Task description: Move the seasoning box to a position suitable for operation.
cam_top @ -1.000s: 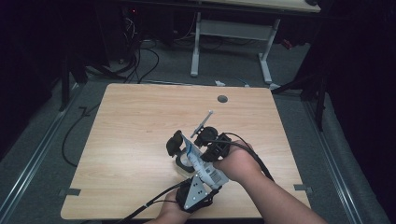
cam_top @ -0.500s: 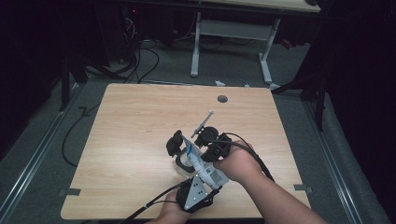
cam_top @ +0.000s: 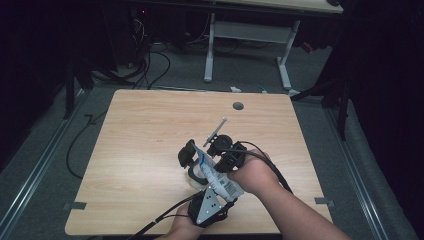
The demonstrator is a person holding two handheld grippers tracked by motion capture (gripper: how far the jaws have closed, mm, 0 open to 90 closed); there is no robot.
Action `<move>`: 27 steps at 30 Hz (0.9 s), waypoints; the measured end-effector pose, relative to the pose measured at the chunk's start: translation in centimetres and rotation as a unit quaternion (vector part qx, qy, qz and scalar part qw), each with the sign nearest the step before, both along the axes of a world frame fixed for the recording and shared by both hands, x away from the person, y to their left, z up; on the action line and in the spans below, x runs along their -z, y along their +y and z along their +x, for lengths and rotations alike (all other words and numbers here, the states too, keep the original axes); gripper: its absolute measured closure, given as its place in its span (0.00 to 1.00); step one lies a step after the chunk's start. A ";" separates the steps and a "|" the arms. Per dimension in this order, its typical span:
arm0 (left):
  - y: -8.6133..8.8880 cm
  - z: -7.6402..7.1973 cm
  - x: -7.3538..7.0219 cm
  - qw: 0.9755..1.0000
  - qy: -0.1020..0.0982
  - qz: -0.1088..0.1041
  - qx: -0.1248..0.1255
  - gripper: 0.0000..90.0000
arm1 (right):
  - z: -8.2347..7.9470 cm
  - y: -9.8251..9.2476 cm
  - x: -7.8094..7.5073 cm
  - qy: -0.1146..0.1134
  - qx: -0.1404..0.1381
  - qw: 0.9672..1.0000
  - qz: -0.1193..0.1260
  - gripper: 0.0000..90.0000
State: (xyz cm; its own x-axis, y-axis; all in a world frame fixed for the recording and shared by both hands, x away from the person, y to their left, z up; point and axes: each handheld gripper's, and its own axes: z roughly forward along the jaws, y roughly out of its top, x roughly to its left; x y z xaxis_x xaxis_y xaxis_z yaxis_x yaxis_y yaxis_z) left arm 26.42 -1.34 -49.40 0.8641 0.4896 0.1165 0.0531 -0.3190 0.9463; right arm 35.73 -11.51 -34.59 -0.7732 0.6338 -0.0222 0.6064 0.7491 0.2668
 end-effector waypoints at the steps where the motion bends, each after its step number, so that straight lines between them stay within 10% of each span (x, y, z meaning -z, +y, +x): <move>1: 0.0 0.0 0.0 1.000 0.000 0.001 0.000 0.63 | 0.0 0.0 0.0 0.001 0.002 1.000 0.001 1.00; 27: -0.2 0.1 -0.3 1.000 0.000 -0.004 0.001 0.63 | 0.1 -0.1 -0.2 -0.002 -0.001 1.000 -0.001 1.00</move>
State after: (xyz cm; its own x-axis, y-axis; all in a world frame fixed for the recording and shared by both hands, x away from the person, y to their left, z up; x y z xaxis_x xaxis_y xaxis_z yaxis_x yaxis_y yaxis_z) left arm 26.47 -1.49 -49.07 0.8649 0.4892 0.1120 0.0535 -0.3119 0.9486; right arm 35.86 -11.57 -34.41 -0.7747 0.6318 -0.0264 0.6035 0.7512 0.2674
